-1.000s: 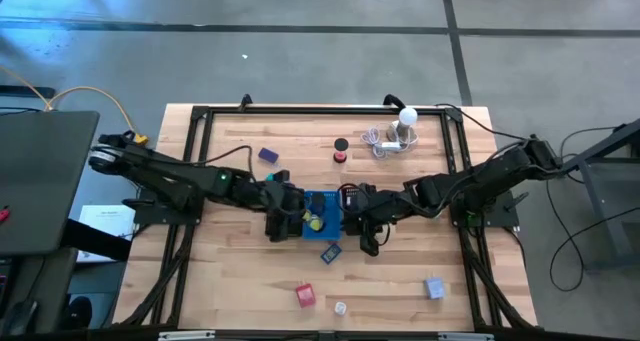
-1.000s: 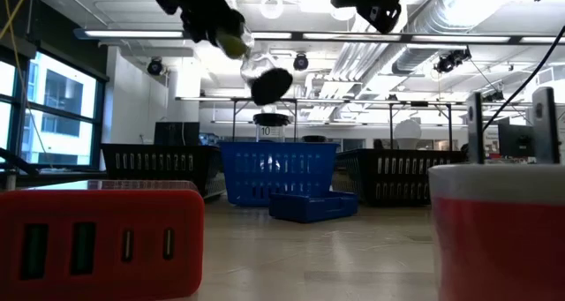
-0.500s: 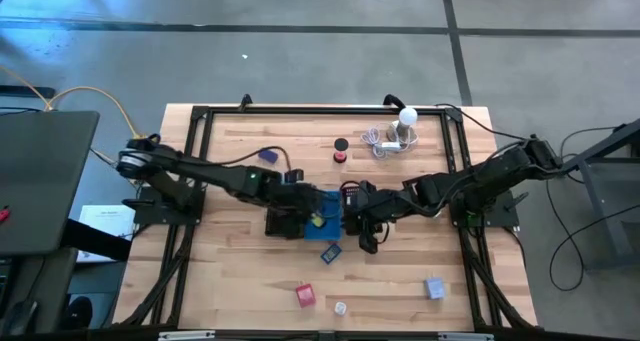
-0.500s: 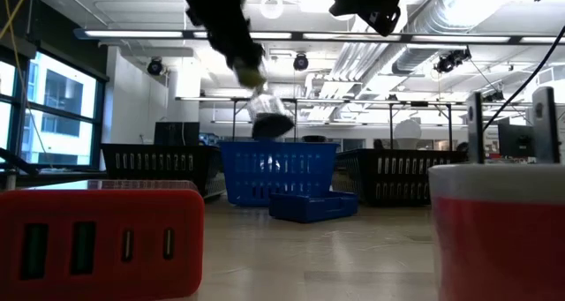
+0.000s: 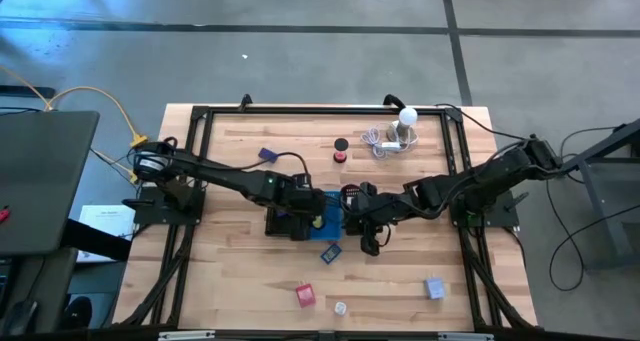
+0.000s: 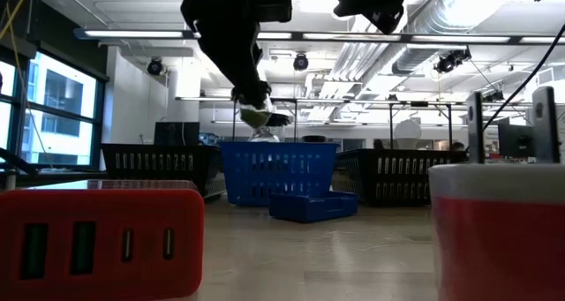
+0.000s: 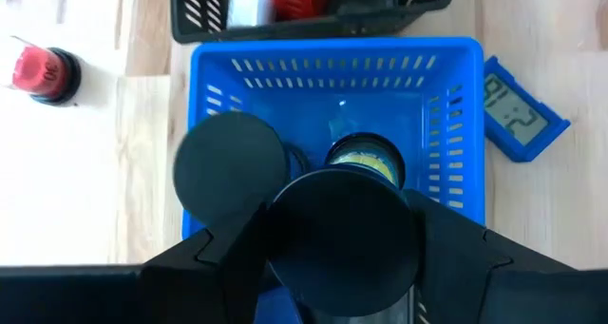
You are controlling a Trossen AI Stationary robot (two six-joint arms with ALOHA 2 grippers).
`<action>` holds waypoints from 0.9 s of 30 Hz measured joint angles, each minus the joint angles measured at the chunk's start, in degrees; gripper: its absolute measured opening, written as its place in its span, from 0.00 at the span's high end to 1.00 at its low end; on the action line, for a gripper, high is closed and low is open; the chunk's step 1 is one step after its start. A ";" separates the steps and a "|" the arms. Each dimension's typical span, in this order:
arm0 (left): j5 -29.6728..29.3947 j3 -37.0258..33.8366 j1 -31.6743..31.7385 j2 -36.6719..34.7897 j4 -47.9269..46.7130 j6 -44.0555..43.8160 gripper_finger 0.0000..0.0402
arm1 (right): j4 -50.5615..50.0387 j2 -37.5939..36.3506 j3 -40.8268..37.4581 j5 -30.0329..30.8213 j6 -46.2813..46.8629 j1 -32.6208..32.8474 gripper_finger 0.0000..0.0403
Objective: Pick & Place Office items
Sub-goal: Put the green hourglass into the blue bin
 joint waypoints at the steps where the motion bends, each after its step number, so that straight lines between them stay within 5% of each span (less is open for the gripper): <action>1: -0.01 0.02 0.01 -0.05 0.10 -0.02 0.50 | -0.12 0.00 0.00 0.00 0.00 0.00 0.84; 10: -1.69 0.00 -0.79 -0.05 0.14 0.44 0.50 | -0.19 0.00 0.00 0.00 0.00 0.00 0.84; 14: -5.62 0.00 -3.38 -0.05 0.10 5.10 0.50 | -0.23 0.00 -0.01 0.00 0.00 -0.01 0.84; 27: -5.20 -0.04 -7.11 0.17 0.99 17.29 0.50 | -0.98 0.00 -0.01 -0.02 0.25 -0.01 0.84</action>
